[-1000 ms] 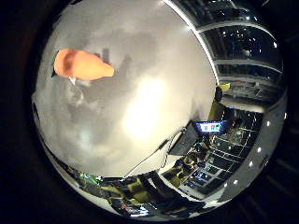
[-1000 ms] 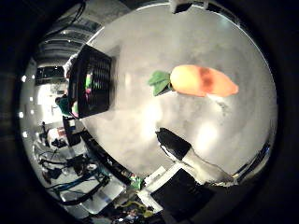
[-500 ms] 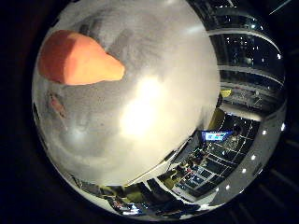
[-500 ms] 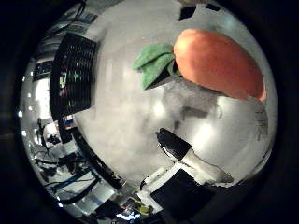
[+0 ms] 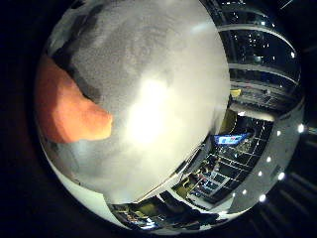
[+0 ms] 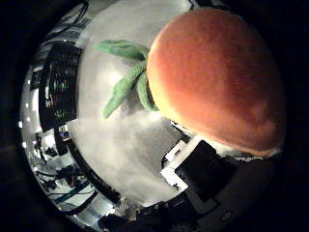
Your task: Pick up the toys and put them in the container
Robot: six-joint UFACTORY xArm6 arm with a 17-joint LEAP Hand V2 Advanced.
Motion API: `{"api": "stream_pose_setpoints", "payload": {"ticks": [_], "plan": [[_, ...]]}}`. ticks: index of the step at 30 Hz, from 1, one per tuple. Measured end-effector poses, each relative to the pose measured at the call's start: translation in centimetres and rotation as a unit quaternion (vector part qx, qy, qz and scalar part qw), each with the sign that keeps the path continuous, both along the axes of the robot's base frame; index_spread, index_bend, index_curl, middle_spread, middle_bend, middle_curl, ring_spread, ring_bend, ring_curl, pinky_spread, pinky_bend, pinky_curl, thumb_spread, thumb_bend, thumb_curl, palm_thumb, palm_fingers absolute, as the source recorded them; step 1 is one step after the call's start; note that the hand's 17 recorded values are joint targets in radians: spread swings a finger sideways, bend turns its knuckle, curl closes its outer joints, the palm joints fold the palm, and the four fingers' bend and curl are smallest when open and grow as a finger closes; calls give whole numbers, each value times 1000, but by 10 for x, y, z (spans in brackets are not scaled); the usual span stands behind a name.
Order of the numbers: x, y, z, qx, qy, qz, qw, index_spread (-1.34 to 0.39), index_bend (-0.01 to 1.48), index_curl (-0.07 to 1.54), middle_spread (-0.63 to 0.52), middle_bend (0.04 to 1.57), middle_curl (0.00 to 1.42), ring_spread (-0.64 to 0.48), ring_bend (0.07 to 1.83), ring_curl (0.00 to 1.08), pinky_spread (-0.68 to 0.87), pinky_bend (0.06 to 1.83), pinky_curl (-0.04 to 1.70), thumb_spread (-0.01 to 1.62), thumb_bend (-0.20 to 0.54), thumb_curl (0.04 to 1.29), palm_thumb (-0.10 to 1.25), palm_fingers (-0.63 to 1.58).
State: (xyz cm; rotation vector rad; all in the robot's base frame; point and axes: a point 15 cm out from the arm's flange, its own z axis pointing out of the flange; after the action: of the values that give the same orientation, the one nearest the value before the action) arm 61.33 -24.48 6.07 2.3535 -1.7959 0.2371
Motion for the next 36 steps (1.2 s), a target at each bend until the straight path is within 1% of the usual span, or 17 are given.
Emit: {"api": "stream_pose_setpoints", "payload": {"ticks": [2,5,9,13,16,20,25,30,33,34,36], "plan": [[6,-3,24,-6,-17,0,1000,-437,1184,658,-247,428,372,-22,165,83,356,170,176,1039,-8,352,976,447],[4,-13,57,-14,-35,-7,999,-431,1193,652,-264,445,379,-34,167,84,354,174,173,1043,-13,345,981,444],[-26,-12,64,-9,-18,-16,1000,-420,1205,645,-280,460,389,-42,171,89,353,179,172,1055,-13,333,988,436],[-56,4,71,-4,-6,-19,1000,-418,1212,641,-284,464,393,-41,170,93,352,181,174,1058,-15,328,991,432],[-76,31,74,0,2,-16,1000,-415,1216,636,-288,469,399,-40,172,96,356,184,178,1061,-14,320,1001,432],[-97,87,73,6,11,-10,1000,-414,1221,631,-289,470,403,-40,171,100,357,184,181,1072,-13,313,1009,431],[-107,151,70,8,14,1,1000,-410,1210,624,-290,481,411,-40,170,103,356,186,188,1079,-14,307,1013,432],[-103,212,71,8,12,21,1000,-416,1205,621,-293,485,417,-44,173,109,350,187,191,1080,-14,301,1014,442],[-109,235,73,2,26,26,999,-417,1203,620,-293,485,418,-45,174,110,347,186,193,1081,-14,300,1014,443],[-107,238,77,1,26,25,999,-417,1203,620,-293,485,418,-45,174,110,346,186,193,1081,-14,299,1014,443],[-93,248,96,-1,12,27,1000,-418,1201,620,-293,483,418,-46,175,112,344,186,194,1081,-14,298,1014,445]]}}
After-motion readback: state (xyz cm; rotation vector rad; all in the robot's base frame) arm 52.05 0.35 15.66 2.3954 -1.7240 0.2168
